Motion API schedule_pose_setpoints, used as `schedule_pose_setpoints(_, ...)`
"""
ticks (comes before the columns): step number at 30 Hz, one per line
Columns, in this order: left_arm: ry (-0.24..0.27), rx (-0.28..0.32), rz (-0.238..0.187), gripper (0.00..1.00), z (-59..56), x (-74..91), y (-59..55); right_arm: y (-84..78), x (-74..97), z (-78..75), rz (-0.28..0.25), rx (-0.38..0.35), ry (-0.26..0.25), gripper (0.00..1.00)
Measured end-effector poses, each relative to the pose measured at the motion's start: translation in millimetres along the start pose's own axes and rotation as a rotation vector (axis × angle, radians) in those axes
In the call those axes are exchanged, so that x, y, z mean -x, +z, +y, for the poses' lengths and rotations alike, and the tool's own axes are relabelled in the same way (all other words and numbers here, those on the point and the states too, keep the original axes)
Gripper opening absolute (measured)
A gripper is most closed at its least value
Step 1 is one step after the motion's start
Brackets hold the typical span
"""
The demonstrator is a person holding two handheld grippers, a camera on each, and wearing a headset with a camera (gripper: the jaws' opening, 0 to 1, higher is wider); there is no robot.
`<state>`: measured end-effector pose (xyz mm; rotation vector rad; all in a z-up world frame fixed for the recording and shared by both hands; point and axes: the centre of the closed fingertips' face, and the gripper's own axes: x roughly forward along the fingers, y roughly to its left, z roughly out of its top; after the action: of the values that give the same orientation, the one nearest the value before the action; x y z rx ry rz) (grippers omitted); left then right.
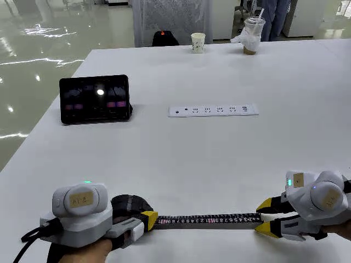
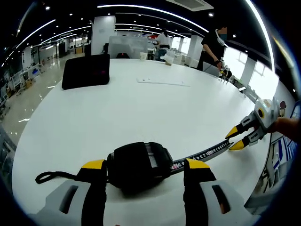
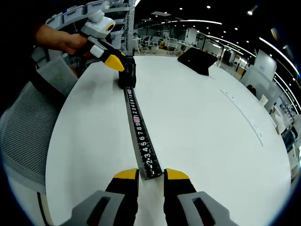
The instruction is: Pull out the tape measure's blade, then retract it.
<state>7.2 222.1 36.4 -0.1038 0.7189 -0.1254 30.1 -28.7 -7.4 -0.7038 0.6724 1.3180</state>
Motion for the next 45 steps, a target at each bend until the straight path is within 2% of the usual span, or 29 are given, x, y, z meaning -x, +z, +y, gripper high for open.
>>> schedule_pose_setpoints(8, 0.023, 0.023, 0.005, 0.59, 3.2, -7.1, 3.6, -2.9, -3.1, -0.9, 0.021, 0.007, 0.018, 0.14)
schedule_pose_setpoints(17, 0.036, 0.024, 0.02, 0.57, 6.0, -11.8, 0.4, -3.5, -3.7, -2.6, 0.005, -0.005, 0.034, 0.12)
schedule_pose_setpoints(19, 0.037, 0.021, 0.024, 0.57, 5.8, -12.2, 0.0, -2.8, -3.6, -1.6, -0.001, 0.037, 0.036, 0.12)
schedule_pose_setpoints(24, 0.041, 0.025, 0.023, 0.58, 6.4, -14.2, -0.8, -3.1, -3.7, -1.1, -0.007, 0.038, 0.042, 0.11)
schedule_pose_setpoints(33, 0.054, 0.018, 0.029, 0.58, 6.6, -15.9, -1.5, -3.5, -4.3, -1.5, 0.003, -0.005, 0.059, 0.1)
schedule_pose_setpoints(45, 0.07, 0.005, 0.041, 0.56, 7.5, -15.5, -2.1, -3.8, -3.9, -1.4, 0.011, 0.008, 0.058, 0.1)
